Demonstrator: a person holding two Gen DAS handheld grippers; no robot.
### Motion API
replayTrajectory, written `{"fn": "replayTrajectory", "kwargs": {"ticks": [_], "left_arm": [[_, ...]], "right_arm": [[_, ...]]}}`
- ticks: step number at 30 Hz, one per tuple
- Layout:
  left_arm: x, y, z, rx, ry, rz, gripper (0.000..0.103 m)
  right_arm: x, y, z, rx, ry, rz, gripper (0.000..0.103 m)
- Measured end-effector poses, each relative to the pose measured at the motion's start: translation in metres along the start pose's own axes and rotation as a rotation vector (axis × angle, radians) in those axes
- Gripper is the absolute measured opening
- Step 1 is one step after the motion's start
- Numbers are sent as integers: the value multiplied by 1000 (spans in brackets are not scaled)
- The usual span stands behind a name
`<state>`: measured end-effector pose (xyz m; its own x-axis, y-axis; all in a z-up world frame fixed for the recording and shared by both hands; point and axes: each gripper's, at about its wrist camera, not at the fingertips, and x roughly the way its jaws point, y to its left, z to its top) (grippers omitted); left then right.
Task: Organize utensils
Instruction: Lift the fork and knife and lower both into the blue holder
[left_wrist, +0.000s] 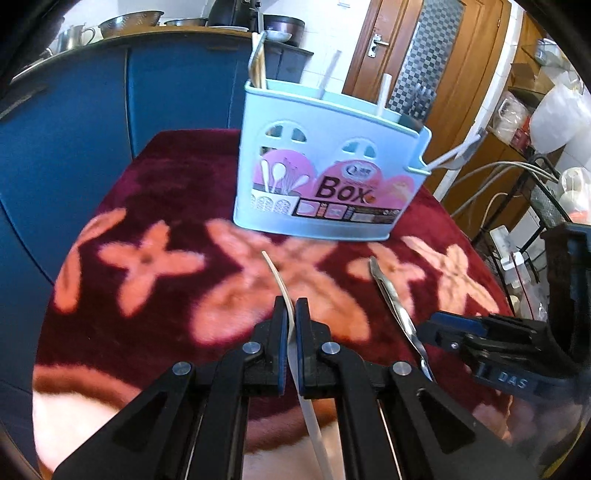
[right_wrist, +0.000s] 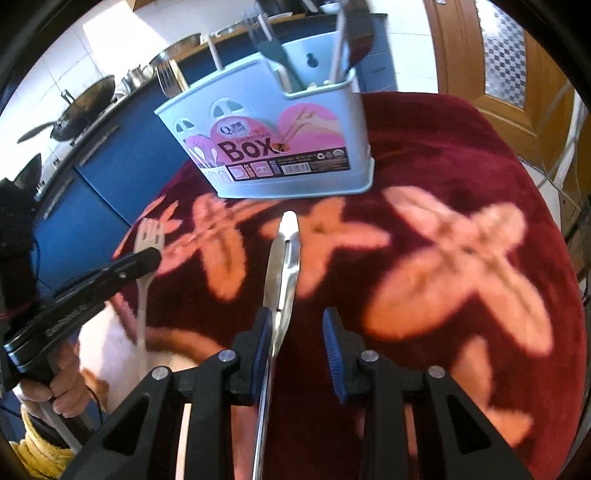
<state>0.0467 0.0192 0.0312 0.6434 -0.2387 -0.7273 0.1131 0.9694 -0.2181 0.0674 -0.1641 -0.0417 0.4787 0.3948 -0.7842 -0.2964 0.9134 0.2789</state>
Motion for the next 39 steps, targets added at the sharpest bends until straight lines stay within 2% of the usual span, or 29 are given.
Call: {"fn": "replayTrajectory", "kwargs": {"ticks": [8, 14, 19, 20, 22, 26, 32, 39], "left_arm": [[4, 8, 5, -13, -5, -11, 2], [5, 10, 8, -9, -13, -22, 2], [3, 8, 14, 2, -29, -27, 2], [3, 8, 15, 2, -34, -29, 2], [0, 7, 17, 2, -44, -34, 2], [-11, 6, 21, 7, -82, -41, 2], [-31, 3, 29, 10, -153, -43, 2], [-59, 1, 51, 23, -260, -31, 2]], "right_arm": [[24, 12, 15, -66, 63, -63, 33], [35, 15, 28, -72, 102, -43, 35], [41, 17, 38, -91, 117, -37, 19], [42, 17, 40, -90, 115, -27, 8], [38, 17, 40, -81, 105, -3, 5], [20, 23, 36, -83, 24, 23, 3], [-24, 35, 31, -92, -152, 30, 3], [-80, 42, 36, -75, -377, -39, 3]]}}
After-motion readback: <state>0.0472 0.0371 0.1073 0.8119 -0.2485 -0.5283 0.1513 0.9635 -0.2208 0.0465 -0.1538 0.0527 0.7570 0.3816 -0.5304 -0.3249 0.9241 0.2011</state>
